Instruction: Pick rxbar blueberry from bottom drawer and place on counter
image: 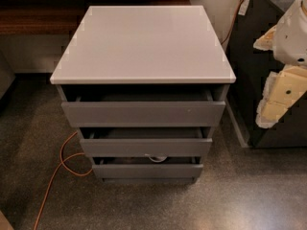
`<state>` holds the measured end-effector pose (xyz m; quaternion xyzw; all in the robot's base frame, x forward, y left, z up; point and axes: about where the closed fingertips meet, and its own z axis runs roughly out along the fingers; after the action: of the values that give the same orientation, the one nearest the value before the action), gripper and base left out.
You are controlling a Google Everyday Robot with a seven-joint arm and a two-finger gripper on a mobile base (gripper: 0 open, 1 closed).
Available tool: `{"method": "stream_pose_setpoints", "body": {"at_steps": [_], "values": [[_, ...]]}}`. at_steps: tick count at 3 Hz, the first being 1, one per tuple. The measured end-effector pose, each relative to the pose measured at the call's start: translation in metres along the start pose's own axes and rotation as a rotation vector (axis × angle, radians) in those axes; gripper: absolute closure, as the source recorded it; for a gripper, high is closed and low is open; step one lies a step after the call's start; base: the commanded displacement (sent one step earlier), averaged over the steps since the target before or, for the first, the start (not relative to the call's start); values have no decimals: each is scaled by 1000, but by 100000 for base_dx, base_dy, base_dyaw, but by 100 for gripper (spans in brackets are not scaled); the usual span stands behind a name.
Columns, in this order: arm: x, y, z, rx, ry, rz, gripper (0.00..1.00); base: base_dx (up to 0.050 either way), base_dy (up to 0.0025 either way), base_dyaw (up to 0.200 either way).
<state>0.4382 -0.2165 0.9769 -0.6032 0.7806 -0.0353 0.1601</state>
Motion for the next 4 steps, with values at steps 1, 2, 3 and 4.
{"method": "stream_pose_setpoints", "body": {"at_steps": [1, 2, 3, 4], "values": [[0, 0, 0, 0, 0, 0, 0, -4950, -1, 8], [0, 0, 0, 0, 0, 0, 0, -4953, 7, -50], [0, 0, 0, 0, 0, 0, 0, 0, 0, 0], [-6, -1, 12, 4, -27, 3, 0, 0, 0, 0]]}}
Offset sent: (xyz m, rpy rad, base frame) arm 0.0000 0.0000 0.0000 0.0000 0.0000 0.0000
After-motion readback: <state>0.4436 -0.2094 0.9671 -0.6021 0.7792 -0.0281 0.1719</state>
